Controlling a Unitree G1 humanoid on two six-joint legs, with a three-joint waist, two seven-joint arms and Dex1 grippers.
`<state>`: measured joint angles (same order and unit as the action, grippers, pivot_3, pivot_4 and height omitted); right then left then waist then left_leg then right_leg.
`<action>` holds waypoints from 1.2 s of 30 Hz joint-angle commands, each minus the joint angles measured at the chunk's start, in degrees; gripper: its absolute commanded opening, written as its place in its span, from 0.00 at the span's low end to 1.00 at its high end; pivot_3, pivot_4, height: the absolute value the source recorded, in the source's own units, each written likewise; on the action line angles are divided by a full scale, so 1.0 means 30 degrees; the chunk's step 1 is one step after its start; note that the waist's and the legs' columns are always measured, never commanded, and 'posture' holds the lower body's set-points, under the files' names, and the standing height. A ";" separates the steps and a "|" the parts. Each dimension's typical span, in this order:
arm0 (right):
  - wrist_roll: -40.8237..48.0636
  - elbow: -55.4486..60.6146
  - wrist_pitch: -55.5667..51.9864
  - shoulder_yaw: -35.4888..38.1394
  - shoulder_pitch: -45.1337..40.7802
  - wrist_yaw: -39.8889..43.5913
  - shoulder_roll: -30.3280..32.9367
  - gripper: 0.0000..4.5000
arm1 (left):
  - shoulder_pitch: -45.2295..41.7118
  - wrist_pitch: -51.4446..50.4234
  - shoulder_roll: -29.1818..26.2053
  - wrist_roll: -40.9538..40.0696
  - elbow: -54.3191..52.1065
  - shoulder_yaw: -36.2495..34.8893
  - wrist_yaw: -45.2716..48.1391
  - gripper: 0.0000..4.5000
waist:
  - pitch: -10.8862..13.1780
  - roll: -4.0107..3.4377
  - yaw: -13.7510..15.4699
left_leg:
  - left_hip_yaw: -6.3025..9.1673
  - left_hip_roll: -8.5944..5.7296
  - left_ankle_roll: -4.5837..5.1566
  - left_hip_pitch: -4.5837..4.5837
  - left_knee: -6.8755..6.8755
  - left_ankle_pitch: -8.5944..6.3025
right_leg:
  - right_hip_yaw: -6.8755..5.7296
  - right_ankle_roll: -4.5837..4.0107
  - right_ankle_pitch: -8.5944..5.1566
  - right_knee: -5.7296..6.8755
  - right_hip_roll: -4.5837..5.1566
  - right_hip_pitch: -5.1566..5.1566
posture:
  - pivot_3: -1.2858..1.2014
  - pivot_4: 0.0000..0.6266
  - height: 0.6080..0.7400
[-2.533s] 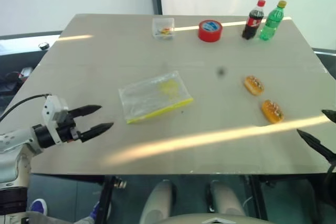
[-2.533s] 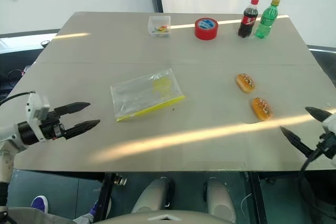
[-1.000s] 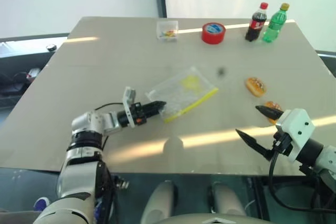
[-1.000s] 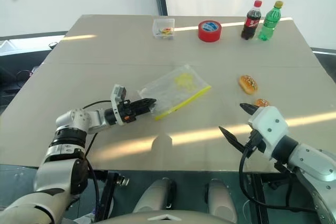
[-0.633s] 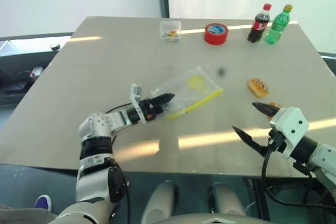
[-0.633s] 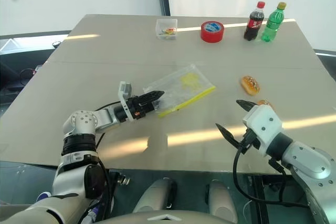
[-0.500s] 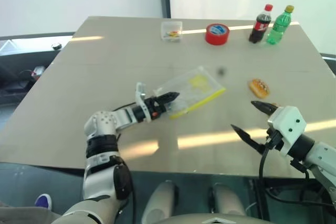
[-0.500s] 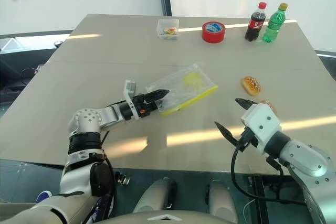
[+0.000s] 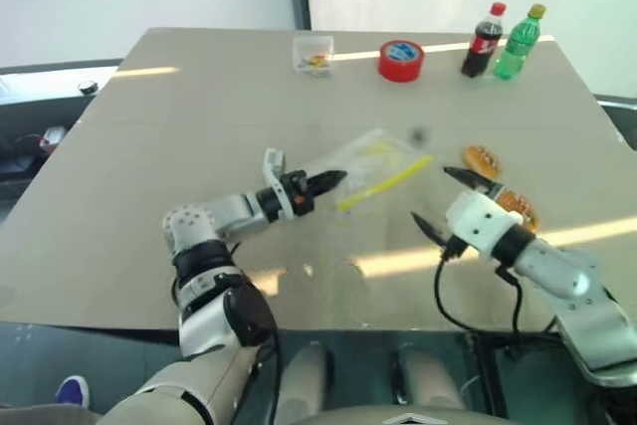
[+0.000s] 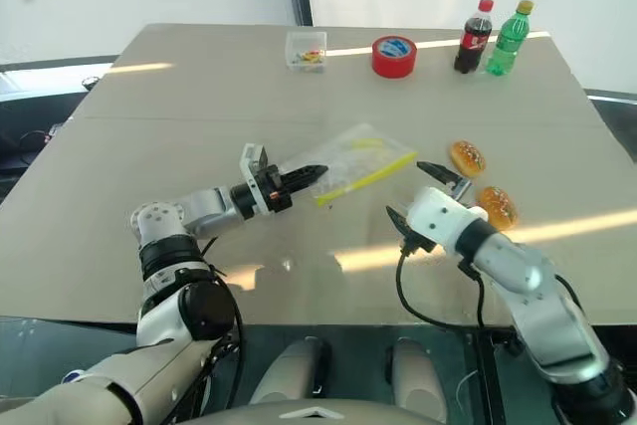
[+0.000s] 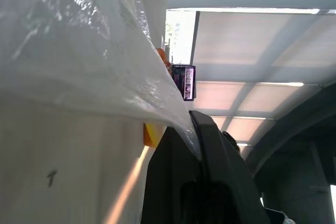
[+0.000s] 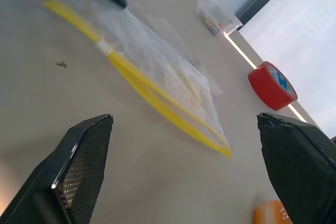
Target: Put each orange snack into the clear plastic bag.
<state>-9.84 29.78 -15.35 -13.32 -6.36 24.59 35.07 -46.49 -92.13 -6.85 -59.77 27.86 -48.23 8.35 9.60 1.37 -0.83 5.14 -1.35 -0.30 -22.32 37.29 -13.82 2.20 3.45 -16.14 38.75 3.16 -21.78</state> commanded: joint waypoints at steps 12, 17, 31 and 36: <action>-0.7922 -0.9333 0.4929 -0.2089 -0.6860 -0.5770 -0.2376 1.00 | -0.0103 -0.0048 -0.1202 -0.9831 -0.0354 0.1370 -0.6825 0.01 | 0.0018 0.0031 0.0025 | -0.0039 -0.0007 -0.0036 -0.0202 -0.0003 0.0022 | 0.0061 -0.0015 0.0012 0.0055 0.0009 -0.0249 | 0.52 0.24 1.00; -0.7904 -1.0322 0.6010 -0.2140 -0.7169 -0.5763 -0.2618 1.00 | 0.0733 0.0961 -0.1776 -1.2595 -0.0978 0.3105 -0.7981 0.01 | 0.0018 0.0031 0.0004 | -0.0049 -0.0007 -0.0036 -0.0201 -0.0008 0.0023 | 0.0072 -0.0016 0.0013 0.0056 0.0008 -0.0252 | 0.52 0.24 1.00; -0.6395 -1.2730 0.7687 -0.1427 -0.7916 -0.4666 -0.3083 0.01 | 0.3459 0.5414 -0.3467 -1.7743 -0.4340 0.7820 -0.9092 0.00 | 0.0018 0.0031 -0.0009 | -0.0065 -0.0011 -0.0035 -0.0193 -0.0003 0.0025 | 0.0090 -0.0021 0.0016 0.0066 -0.0002 -0.0254 | 0.52 0.24 1.00; -0.5926 -1.3304 0.7604 -0.0717 -0.8624 -0.4744 -0.3038 0.01 | 0.3980 0.6403 -0.4987 -1.7174 -0.5312 0.8780 -0.8129 0.00 | 0.0019 0.0029 -0.0077 | -0.0073 -0.0011 -0.0035 -0.0193 -0.0003 0.0026 | 0.0096 -0.0023 0.0016 0.0070 -0.0017 -0.0263 | 0.52 0.24 1.00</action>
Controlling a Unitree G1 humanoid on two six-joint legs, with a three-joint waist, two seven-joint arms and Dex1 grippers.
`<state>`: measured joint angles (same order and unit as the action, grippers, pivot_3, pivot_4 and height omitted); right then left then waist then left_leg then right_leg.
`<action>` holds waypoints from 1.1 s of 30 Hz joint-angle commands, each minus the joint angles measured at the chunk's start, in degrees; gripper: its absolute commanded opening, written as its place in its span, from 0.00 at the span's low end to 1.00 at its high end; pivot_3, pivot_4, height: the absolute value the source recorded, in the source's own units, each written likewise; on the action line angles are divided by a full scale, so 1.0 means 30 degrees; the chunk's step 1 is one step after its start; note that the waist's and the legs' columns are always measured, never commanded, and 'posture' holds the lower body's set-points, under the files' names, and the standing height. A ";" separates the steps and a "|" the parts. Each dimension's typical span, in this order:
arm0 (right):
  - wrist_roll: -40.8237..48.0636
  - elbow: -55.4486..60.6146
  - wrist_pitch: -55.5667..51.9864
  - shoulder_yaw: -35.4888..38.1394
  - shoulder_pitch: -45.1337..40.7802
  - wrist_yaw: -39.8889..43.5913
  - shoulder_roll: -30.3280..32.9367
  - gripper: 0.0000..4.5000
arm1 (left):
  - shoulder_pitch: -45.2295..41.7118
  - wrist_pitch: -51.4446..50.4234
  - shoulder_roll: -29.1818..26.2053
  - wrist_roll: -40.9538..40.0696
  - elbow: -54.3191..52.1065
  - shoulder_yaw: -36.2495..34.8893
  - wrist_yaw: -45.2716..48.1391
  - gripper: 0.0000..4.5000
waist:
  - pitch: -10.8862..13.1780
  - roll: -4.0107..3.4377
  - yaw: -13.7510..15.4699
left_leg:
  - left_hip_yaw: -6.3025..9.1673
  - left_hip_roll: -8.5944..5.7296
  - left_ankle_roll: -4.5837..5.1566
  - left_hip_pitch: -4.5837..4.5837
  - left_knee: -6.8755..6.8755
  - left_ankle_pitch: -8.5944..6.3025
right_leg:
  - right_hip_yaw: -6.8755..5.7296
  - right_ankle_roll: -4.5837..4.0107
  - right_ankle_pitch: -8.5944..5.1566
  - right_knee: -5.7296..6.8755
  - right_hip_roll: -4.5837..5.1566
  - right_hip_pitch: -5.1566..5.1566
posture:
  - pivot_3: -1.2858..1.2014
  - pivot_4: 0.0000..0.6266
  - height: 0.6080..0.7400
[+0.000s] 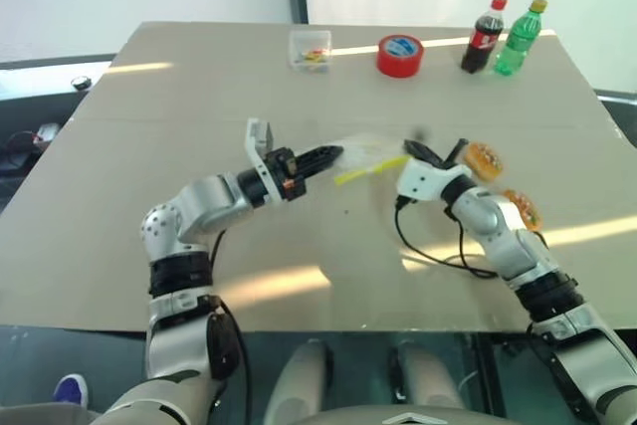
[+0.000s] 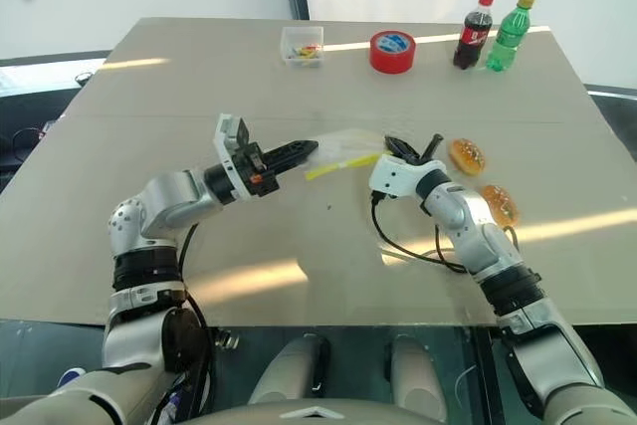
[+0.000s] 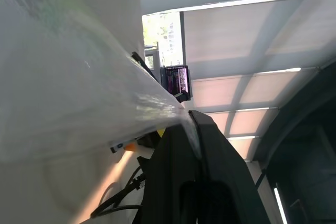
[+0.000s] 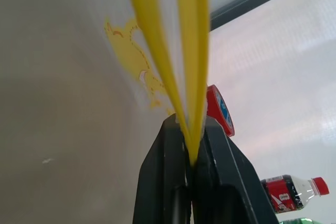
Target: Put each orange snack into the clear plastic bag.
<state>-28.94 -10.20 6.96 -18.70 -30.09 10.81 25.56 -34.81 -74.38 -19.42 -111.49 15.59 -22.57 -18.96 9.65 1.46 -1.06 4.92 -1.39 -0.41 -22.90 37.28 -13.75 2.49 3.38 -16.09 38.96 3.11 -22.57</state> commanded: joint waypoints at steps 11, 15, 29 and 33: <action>0.1276 -0.3047 -0.1025 0.1556 -0.3557 0.1963 0.0369 0.00 | 0.2766 0.8824 -0.7887 1.7188 -1.1331 0.6261 1.4033 0.62 | 0.0064 -0.0032 -0.0118 | -0.0041 -0.0033 0.0000 -0.0004 -0.0062 0.0001 | 0.0021 -0.0009 -0.0003 -0.0040 -0.0019 -0.0009 | 0.52 0.24 1.00; 0.1585 -0.3681 -0.1961 0.1380 -0.4955 0.3296 -0.0097 0.00 | 0.3149 1.3330 -0.8890 2.3273 -1.3645 0.8847 1.6314 0.62 | 0.0095 -0.0082 -0.0150 | -0.0056 -0.0009 0.0000 -0.0001 -0.0094 0.0001 | 0.0035 -0.0014 -0.0005 -0.0065 -0.0014 -0.0014 | 0.52 0.24 1.00; 0.1501 -0.2956 -0.4066 0.0937 -0.6277 0.5135 -0.1158 0.00 | 0.1364 1.4141 -0.5574 3.2441 -1.3314 1.2812 1.5228 0.62 | 0.0101 -0.0081 -0.0376 | -0.0032 -0.0003 0.0043 -0.0027 -0.0077 -0.0020 | 0.0017 -0.0007 -0.0003 -0.0037 -0.0020 -0.0034 | 0.52 0.24 1.00; 0.1516 -0.2551 -0.4346 0.0938 -0.6092 0.5145 -0.1142 0.00 | 0.1142 1.3205 -0.4735 3.3398 -1.2957 1.3203 1.5103 0.62 | 0.0101 -0.0082 -0.0453 | -0.0038 -0.0001 0.0040 -0.0026 -0.0075 -0.0018 | 0.0024 -0.0006 -0.0003 -0.0025 -0.0027 -0.0046 | 0.52 0.24 1.00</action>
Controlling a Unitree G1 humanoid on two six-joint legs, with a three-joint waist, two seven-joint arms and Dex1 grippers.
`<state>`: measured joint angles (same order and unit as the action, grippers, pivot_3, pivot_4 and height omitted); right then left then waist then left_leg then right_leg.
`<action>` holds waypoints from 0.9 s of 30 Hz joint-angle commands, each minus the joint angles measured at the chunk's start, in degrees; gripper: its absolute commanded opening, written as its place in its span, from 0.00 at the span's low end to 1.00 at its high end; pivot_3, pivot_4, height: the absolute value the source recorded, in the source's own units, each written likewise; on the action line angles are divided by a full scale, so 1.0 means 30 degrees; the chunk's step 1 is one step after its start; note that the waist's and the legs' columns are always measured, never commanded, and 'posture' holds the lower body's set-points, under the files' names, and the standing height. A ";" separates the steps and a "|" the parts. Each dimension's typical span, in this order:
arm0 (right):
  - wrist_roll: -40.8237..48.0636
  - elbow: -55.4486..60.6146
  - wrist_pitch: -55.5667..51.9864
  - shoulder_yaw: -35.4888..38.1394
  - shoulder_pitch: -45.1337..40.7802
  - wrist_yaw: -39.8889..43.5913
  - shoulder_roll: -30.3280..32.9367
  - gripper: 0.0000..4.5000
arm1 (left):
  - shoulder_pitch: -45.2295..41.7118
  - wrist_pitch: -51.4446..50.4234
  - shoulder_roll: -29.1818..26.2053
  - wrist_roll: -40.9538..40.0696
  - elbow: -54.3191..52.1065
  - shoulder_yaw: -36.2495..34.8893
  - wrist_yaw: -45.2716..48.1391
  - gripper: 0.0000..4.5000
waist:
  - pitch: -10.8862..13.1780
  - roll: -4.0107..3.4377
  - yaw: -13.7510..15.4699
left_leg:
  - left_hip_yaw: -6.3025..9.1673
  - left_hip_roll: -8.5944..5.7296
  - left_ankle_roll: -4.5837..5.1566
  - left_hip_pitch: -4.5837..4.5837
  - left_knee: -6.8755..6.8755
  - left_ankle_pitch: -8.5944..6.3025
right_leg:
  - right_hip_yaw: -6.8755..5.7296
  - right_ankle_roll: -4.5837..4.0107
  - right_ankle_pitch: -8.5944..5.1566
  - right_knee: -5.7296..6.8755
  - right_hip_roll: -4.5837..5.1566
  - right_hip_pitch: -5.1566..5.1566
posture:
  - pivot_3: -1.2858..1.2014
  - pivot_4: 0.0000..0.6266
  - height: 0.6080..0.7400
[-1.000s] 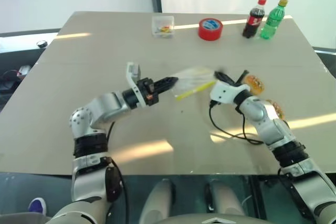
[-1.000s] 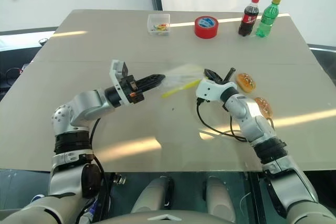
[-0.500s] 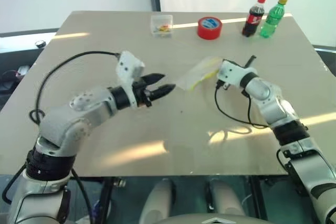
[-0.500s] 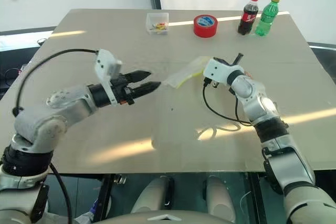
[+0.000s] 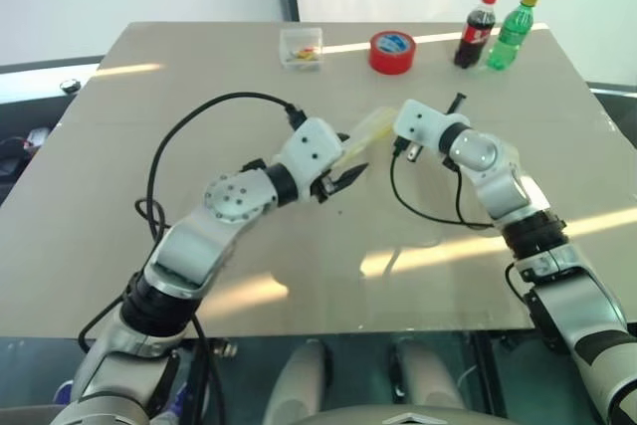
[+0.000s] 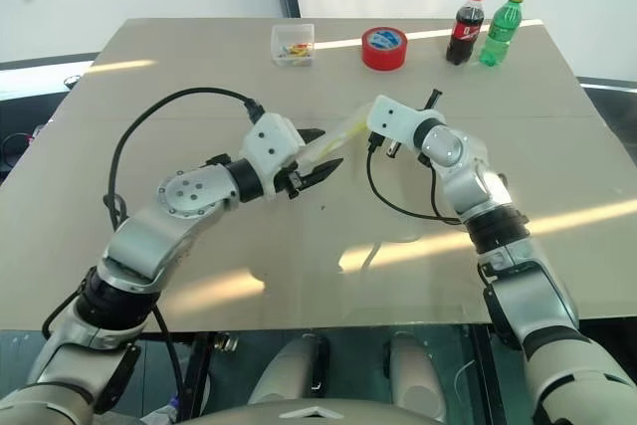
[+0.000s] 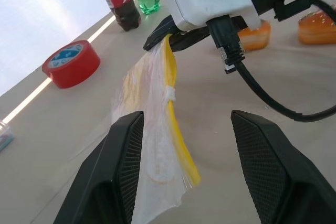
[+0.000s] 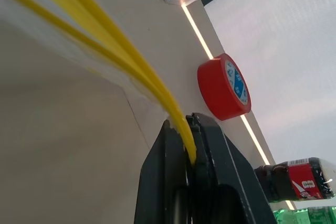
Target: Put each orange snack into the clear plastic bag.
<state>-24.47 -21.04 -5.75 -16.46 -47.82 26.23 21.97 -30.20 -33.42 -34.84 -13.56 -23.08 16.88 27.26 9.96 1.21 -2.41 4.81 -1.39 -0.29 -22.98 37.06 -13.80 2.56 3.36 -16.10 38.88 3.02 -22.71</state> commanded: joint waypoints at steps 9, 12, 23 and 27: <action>-0.0025 0.2139 -0.0955 0.0264 0.0178 -0.0099 0.0065 0.00 | -0.0920 -0.0967 0.1522 0.2061 0.0614 0.0172 0.0157 0.01 | 0.0000 0.0000 0.0026 | 0.0010 0.0003 -0.0013 -0.0005 0.0011 0.0007 | -0.0007 0.0001 0.0001 0.0008 0.0002 -0.0001 | 0.52 0.24 1.00; -0.0381 0.2734 -0.1386 0.0151 0.0611 -0.0127 0.0325 0.00 | -0.1007 -0.0051 0.1203 0.2634 0.0987 0.0133 0.0609 0.01 | 0.0000 0.0001 0.0037 | 0.0010 0.0003 -0.0013 -0.0005 0.0012 0.0007 | -0.0006 0.0001 0.0001 0.0008 0.0003 -0.0001 | 0.52 0.24 1.00; 0.1331 0.9053 -0.5937 0.2242 0.4835 0.1377 0.0835 0.57 | -0.1177 0.4095 -0.0014 0.3941 0.3487 -0.0756 0.2418 0.00 | 0.0000 -0.0001 0.0095 | 0.0021 0.0008 -0.0001 -0.0015 0.0019 0.0000 | -0.0015 0.0001 0.0000 0.0006 0.0009 -0.0003 | 0.52 0.24 1.00; 0.2566 1.2507 -0.8519 0.3254 0.6569 0.2174 0.0714 0.57 | -0.1150 0.4608 0.0218 0.4250 0.3809 -0.0796 0.2602 0.00 | 0.0000 0.0000 0.0140 | 0.0033 0.0002 0.0020 -0.0032 0.0032 -0.0012 | -0.0028 0.0003 0.0000 0.0005 0.0012 -0.0002 | 0.52 0.24 1.00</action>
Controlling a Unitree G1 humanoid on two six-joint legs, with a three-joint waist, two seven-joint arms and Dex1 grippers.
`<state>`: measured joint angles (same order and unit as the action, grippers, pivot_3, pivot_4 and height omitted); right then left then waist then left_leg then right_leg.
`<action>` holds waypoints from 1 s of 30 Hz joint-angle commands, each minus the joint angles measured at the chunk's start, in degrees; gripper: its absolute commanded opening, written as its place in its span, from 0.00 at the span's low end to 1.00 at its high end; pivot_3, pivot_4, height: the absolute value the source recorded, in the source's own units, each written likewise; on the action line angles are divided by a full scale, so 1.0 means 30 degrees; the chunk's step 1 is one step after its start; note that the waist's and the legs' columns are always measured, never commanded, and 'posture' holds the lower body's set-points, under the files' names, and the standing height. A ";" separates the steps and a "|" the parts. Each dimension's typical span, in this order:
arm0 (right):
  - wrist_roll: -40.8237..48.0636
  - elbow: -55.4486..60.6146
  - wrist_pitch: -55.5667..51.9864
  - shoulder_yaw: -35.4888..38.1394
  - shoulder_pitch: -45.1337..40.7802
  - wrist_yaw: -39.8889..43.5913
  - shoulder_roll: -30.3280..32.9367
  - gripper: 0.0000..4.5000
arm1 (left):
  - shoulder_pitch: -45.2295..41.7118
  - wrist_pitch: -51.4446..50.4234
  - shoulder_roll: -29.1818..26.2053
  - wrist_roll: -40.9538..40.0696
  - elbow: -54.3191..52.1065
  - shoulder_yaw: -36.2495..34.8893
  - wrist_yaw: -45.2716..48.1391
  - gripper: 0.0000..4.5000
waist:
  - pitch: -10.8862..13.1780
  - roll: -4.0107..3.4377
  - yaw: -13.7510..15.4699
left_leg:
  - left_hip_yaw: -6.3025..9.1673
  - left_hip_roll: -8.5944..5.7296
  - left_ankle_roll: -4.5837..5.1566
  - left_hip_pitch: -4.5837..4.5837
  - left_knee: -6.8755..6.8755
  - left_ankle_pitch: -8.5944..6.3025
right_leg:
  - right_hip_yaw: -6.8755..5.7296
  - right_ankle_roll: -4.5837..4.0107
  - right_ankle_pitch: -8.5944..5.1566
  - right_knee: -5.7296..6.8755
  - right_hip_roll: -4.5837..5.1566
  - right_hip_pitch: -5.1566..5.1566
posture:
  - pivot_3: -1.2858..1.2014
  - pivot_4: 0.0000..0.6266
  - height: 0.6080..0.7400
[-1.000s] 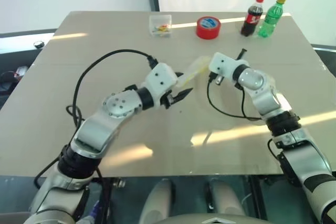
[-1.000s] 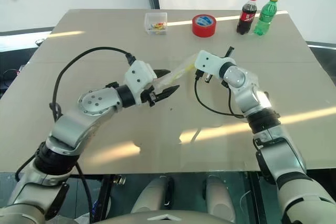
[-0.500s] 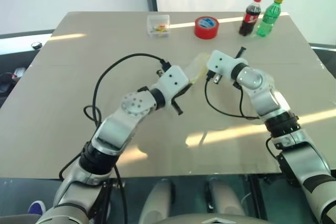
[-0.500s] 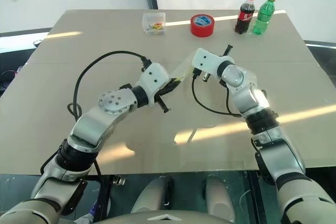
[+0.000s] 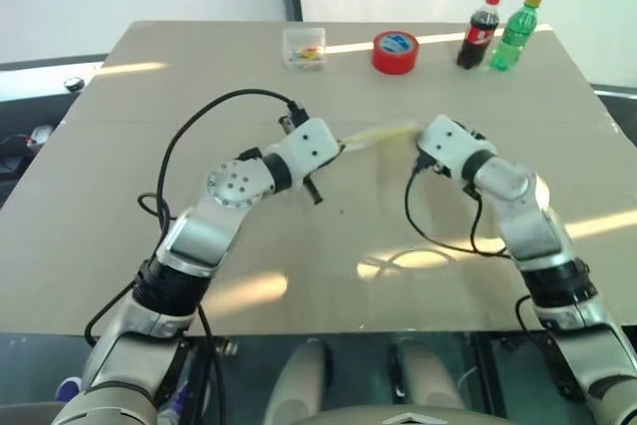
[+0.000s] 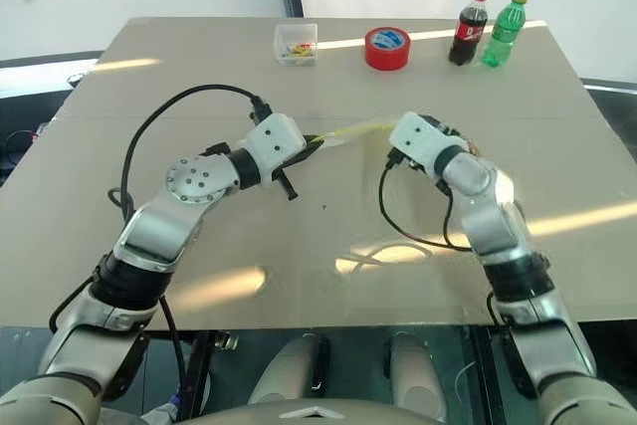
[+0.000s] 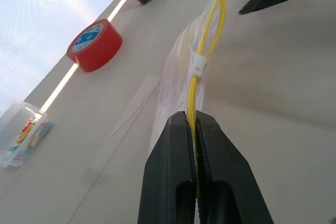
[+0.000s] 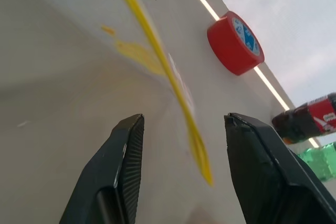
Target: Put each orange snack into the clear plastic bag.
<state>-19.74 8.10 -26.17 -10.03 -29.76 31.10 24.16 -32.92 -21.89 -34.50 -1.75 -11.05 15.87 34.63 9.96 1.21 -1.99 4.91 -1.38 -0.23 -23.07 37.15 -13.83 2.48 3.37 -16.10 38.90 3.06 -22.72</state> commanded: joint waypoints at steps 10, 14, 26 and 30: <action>0.5015 0.6842 -0.7389 0.2014 0.0392 0.0245 -0.2943 0.00 | 0.0101 0.1682 0.0385 0.0996 0.0252 -0.0408 0.0614 0.00 | -0.0001 -0.0001 -0.0088 | 0.0011 0.0008 0.0036 0.0017 0.0020 -0.0020 | -0.0009 0.0002 0.0001 0.0032 -0.0017 0.0008 | 0.52 0.24 1.00; 0.5529 0.6646 -0.7681 0.1339 -0.0214 -0.0339 -0.3650 0.00 | 0.0221 0.1777 0.0508 0.1187 0.0157 -0.0437 0.0730 0.00 | -0.0001 -0.0002 -0.0079 | 0.0017 0.0006 0.0034 0.0015 0.0020 -0.0019 | -0.0016 0.0001 0.0001 0.0029 -0.0016 0.0006 | 0.52 0.24 1.00; 0.6213 0.5724 -0.7224 0.0090 -0.0669 -0.0952 -0.3322 0.00 | 0.0454 0.1201 0.0764 0.1223 -0.0456 -0.0727 0.0887 0.00 | -0.0001 -0.0002 -0.0075 | 0.0019 0.0000 0.0032 0.0013 0.0020 -0.0018 | -0.0018 0.0001 0.0001 0.0027 -0.0010 0.0006 | 0.52 0.24 1.00; 0.6404 0.5800 -0.7212 -0.0055 -0.0587 -0.1063 -0.3196 0.00 | 0.0435 0.0997 0.0861 0.1257 -0.0554 -0.0803 0.0914 0.00 | -0.0001 -0.0002 -0.0081 | 0.0019 0.0001 0.0032 0.0014 0.0020 -0.0018 | -0.0019 0.0001 0.0001 0.0028 -0.0010 0.0006 | 0.52 0.24 1.00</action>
<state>-1.41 23.76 -48.78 -10.30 -30.74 28.29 14.38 -31.26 -18.97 -32.07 2.07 -9.72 15.08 37.34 9.95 1.20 -2.23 4.96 -1.38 -0.13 -23.03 37.21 -13.89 2.42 3.38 -16.10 38.98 3.03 -22.70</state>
